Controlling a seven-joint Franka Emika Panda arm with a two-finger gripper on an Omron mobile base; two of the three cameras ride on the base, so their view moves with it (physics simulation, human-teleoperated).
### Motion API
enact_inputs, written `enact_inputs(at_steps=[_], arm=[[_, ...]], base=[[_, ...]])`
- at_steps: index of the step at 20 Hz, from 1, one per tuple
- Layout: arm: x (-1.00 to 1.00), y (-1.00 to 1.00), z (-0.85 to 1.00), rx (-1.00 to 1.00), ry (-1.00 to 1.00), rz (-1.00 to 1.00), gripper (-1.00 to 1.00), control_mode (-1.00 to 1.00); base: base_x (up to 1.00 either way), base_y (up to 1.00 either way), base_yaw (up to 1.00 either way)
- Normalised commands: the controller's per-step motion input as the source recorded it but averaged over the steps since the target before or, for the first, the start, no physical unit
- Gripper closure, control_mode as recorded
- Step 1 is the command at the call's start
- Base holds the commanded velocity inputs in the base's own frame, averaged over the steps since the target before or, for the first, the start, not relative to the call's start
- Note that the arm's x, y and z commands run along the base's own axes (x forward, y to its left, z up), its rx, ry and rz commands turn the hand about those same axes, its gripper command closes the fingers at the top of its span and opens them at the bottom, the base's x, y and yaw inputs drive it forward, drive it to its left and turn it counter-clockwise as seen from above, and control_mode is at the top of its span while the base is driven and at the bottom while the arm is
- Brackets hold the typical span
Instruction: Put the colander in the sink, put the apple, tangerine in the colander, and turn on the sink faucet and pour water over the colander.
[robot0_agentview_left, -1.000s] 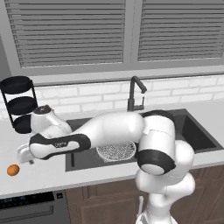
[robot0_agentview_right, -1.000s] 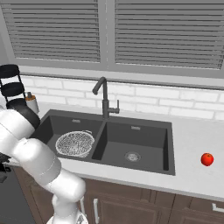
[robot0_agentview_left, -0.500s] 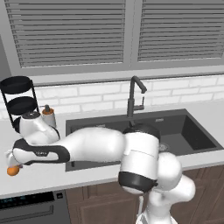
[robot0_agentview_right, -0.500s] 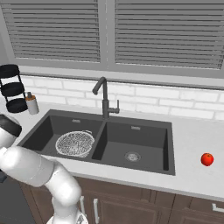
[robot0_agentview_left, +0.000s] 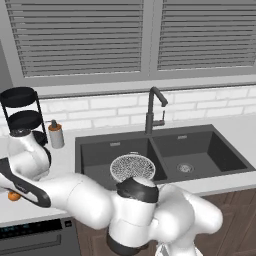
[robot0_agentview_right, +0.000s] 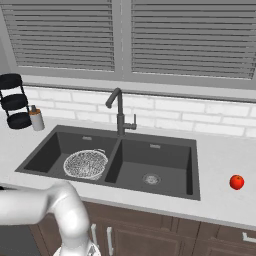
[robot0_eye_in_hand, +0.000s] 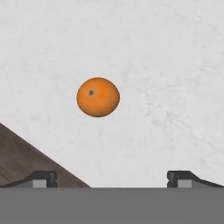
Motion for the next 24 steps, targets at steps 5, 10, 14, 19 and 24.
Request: enact_inputs(at_steps=[5, 10, 14, 19, 24], arm=[[0.08, 0.32, -0.28, -0.01, 0.0, 0.0, -1.0, -1.0], [0.11, 0.22, -0.21, 0.0, 0.0, 0.0, -1.0, -1.0], [0.24, 0.0, -0.25, 0.0, 0.0, 0.0, -1.0, -1.0], [0.23, 0.03, -0.31, 0.0, 0.0, 0.0, -1.0, -1.0], [0.06, 0.17, -0.24, 0.0, 0.0, 0.0, -1.0, -1.0]], base=[[0.0, 0.0, 0.0], [0.0, 0.0, 0.0], [0.0, 0.0, 0.0], [0.0, 0.0, 0.0], [0.0, 0.0, 0.0]])
